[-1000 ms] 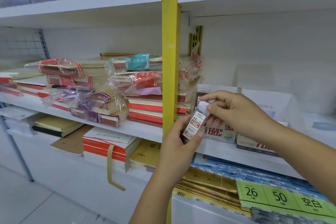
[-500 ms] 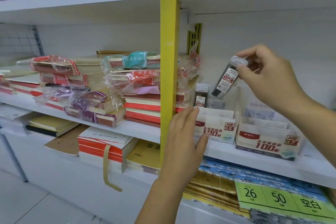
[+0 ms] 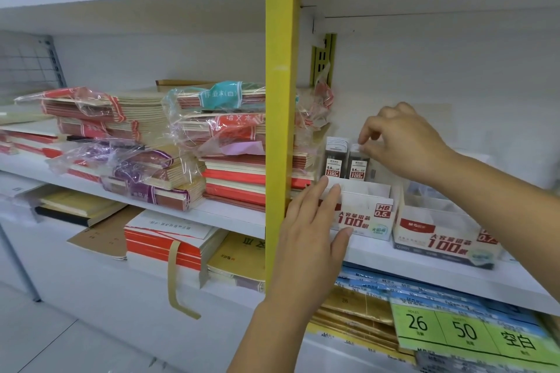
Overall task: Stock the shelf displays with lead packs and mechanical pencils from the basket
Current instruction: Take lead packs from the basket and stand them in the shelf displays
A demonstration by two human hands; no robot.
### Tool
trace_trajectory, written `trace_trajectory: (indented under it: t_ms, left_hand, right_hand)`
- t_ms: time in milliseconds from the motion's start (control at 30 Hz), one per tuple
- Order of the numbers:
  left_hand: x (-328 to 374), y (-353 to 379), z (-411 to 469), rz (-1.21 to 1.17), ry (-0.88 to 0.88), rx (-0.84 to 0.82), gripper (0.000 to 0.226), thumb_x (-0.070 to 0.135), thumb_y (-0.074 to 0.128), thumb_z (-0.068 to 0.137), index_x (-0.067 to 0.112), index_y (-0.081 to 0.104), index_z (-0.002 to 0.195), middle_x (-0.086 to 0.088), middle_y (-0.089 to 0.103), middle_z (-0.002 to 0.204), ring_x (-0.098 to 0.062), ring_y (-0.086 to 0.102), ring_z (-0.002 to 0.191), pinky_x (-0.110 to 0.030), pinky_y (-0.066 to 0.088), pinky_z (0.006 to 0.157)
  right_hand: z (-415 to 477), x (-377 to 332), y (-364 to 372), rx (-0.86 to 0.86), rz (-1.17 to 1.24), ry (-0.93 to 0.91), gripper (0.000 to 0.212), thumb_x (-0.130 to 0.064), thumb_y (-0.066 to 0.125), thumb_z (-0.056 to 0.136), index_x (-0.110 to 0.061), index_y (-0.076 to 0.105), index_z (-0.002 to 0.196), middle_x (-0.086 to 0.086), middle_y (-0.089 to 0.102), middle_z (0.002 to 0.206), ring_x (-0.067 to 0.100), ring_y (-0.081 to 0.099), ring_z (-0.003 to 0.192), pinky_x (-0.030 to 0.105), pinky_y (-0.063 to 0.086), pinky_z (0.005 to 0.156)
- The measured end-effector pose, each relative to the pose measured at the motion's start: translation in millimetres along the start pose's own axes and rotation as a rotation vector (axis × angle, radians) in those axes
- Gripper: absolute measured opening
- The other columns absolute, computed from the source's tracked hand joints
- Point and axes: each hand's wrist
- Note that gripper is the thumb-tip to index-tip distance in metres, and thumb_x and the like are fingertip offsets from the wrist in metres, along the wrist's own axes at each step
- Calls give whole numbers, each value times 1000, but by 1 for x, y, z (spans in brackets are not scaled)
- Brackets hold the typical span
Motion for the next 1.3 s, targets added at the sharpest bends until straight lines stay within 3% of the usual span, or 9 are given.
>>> trace_trajectory:
  t_ms: [200, 433, 533, 633, 767, 933, 1000, 1167, 1300]
  left_hand:
    - [4, -4, -2, -24, -6, -3, 58, 33, 54, 101, 28, 33, 154, 14, 23, 163, -7, 17, 148, -18, 10, 117]
    - [28, -12, -48, -88, 44, 202, 34, 23, 53, 95, 21, 61, 128, 7, 59, 123, -6, 47, 116, -8, 30, 102]
    - [26, 4, -97, -137, 16, -107, 33, 23, 54, 95, 22, 61, 127, 8, 57, 116, -9, 52, 106, -15, 40, 92]
    - [12, 33, -163, -138, -109, -595, 38, 25, 56, 99, 26, 53, 136, 7, 50, 131, -10, 53, 113, -30, 48, 94]
    - [-9, 84, -244, -124, -348, -959, 41, 24, 59, 98, 21, 53, 138, -3, 50, 136, -19, 53, 121, -20, 38, 95]
    - [-19, 141, -322, -210, -676, -1103, 51, 20, 67, 93, 13, 51, 141, -7, 54, 140, -23, 54, 126, -32, 41, 108]
    - [-24, 160, -343, -237, -715, -1119, 53, 20, 70, 91, 13, 53, 140, -5, 56, 140, -22, 53, 130, -35, 41, 109]
    - [-46, 195, -369, -163, -690, -1091, 61, 23, 75, 88, 15, 49, 143, -6, 53, 144, -23, 49, 133, -30, 36, 112]
    - [-61, 217, -379, -82, -665, -1132, 74, 26, 77, 84, 21, 41, 149, -3, 43, 151, -21, 39, 139, -28, 28, 114]
  right_hand:
    - [-6, -4, -9, -31, -94, 48, 30, -34, 57, 95, -26, 63, 124, 3, 59, 115, 24, 41, 115, 35, 37, 90]
    - [-137, -24, -52, 297, 567, -51, 20, -27, 51, 95, -34, 64, 108, -14, 64, 85, 6, 58, 76, 11, 42, 64]
    - [-211, -18, -27, 138, 758, 103, 13, -31, 53, 92, -37, 64, 97, -8, 65, 77, 13, 58, 64, 20, 45, 56]
    - [-290, 3, 34, -262, 749, 378, 17, -25, 55, 94, -35, 65, 102, -8, 67, 77, 13, 62, 66, 29, 49, 63]
    - [-410, 22, 127, -767, 633, 683, 23, -26, 53, 97, -26, 59, 119, -4, 64, 105, 16, 63, 78, 31, 50, 67]
    - [-501, 18, 205, -1069, 511, 771, 42, -29, 59, 94, -19, 51, 134, 7, 55, 135, 15, 56, 106, 26, 44, 84]
    - [-515, 18, 224, -1043, 492, 796, 45, -29, 61, 93, -21, 50, 135, 6, 57, 133, 15, 57, 100, 27, 46, 83]
    - [-529, 20, 272, -934, 395, 809, 62, -26, 63, 91, -23, 36, 147, 6, 31, 155, 26, 28, 142, 38, 26, 114]
    - [-538, 26, 293, -994, 345, 814, 73, -23, 72, 83, -22, 35, 146, 8, 30, 151, 28, 25, 139, 42, 26, 116]
Point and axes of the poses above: each hand's wrist, its own z-axis towards the middle knuckle, its own y-axis out of the palm, x = y × z
